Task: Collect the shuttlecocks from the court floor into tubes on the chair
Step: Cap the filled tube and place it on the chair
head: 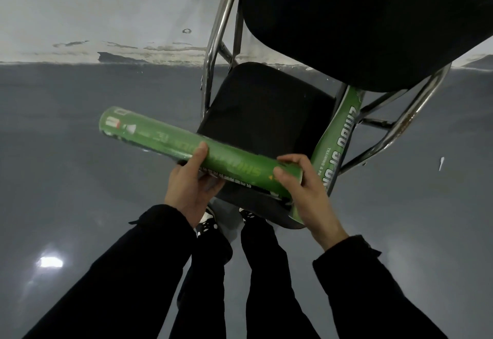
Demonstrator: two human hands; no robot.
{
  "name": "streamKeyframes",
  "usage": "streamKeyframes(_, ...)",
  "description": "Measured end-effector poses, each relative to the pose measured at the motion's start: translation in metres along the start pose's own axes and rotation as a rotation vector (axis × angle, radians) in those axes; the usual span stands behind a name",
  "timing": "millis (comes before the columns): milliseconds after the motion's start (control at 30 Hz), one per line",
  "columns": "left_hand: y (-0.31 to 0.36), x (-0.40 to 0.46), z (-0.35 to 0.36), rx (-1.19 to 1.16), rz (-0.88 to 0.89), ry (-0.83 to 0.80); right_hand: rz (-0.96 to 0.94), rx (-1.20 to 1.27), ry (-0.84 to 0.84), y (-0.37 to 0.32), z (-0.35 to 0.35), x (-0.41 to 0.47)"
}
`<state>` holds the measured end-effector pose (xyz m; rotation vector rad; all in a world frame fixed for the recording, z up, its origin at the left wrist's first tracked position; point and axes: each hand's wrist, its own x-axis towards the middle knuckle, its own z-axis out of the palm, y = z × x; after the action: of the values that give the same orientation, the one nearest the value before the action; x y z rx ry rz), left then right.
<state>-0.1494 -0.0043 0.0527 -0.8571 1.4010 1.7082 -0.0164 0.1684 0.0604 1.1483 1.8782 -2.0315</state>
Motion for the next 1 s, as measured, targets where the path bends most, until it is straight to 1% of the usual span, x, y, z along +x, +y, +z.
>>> streamKeyframes(67,0.001,0.005,0.012,0.058,-0.010,-0.007,0.087,-0.168,-0.159,0.004,-0.015,-0.007)
streamKeyframes(100,-0.001,0.007,0.018,0.082,-0.006,-0.012,0.135,-0.205,-0.213,0.007,-0.019,-0.011)
streamKeyframes(167,-0.013,0.010,0.030,0.107,0.012,-0.065,0.188,-0.145,-0.203,0.013,-0.022,-0.019)
streamKeyframes(233,-0.034,0.006,0.042,0.168,0.002,-0.150,0.191,-0.078,-0.123,0.021,-0.022,-0.025)
streamKeyframes(333,-0.059,0.001,0.049,0.267,0.002,-0.205,0.198,-0.091,-0.049,0.034,-0.022,-0.029)
streamKeyframes(400,-0.067,0.004,0.045,0.297,0.007,-0.217,0.248,-0.097,-0.078,0.043,-0.025,-0.031)
streamKeyframes(433,-0.070,0.004,0.042,0.323,0.011,-0.218,0.271,-0.122,-0.126,0.048,-0.028,-0.031)
streamKeyframes(467,-0.074,0.002,0.038,0.363,0.017,-0.217,0.289,-0.137,-0.173,0.054,-0.029,-0.032)
streamKeyframes(500,-0.078,0.000,0.032,0.423,0.022,-0.216,0.291,-0.116,-0.178,0.060,-0.030,-0.033)
streamKeyframes(533,-0.083,-0.003,0.026,0.507,0.024,-0.219,0.274,-0.076,-0.114,0.065,-0.030,-0.034)
streamKeyframes(567,-0.086,-0.005,0.021,0.608,0.026,-0.229,0.248,-0.048,0.022,0.068,-0.030,-0.034)
streamKeyframes(600,-0.087,-0.007,0.016,0.711,0.036,-0.240,0.227,-0.049,0.192,0.070,-0.032,-0.033)
streamKeyframes(633,-0.088,-0.005,0.012,0.807,0.054,-0.236,0.212,-0.081,0.358,0.073,-0.034,-0.031)
streamKeyframes(667,-0.087,0.001,0.008,0.885,0.075,-0.213,0.207,-0.129,0.484,0.075,-0.037,-0.028)
streamKeyframes(700,-0.087,0.009,0.006,0.946,0.101,-0.181,0.217,-0.176,0.557,0.078,-0.041,-0.024)
streamKeyframes(733,-0.087,0.019,0.004,0.999,0.126,-0.148,0.243,-0.210,0.578,0.082,-0.045,-0.019)
streamKeyframes(833,-0.083,0.049,0.011,1.108,0.174,-0.083,0.343,-0.183,0.482,0.095,-0.051,-0.001)
streamKeyframes(933,-0.082,0.071,0.017,1.186,0.241,-0.059,0.378,-0.115,0.388,0.111,-0.046,0.014)
streamKeyframes(1000,-0.081,0.080,0.021,1.251,0.265,-0.069,0.404,-0.103,0.373,0.116,-0.042,0.020)
